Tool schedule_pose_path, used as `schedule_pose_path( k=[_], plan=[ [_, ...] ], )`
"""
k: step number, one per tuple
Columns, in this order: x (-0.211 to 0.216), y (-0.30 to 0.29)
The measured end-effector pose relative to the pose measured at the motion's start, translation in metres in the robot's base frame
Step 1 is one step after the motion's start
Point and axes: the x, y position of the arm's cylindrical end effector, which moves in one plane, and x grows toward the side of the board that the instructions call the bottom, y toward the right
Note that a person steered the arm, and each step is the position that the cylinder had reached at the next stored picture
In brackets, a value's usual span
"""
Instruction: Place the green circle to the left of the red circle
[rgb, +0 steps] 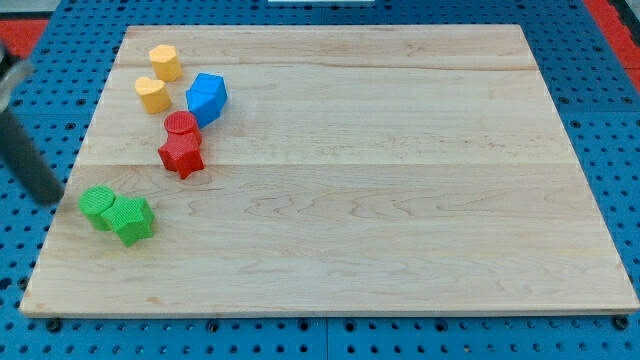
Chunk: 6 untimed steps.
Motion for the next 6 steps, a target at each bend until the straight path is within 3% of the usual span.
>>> schedule_pose_path(
  k=[1,2,6],
  plan=[
    [0.049,0.007],
    [0.057,0.054],
    [-0.032,0.056]
  ],
)
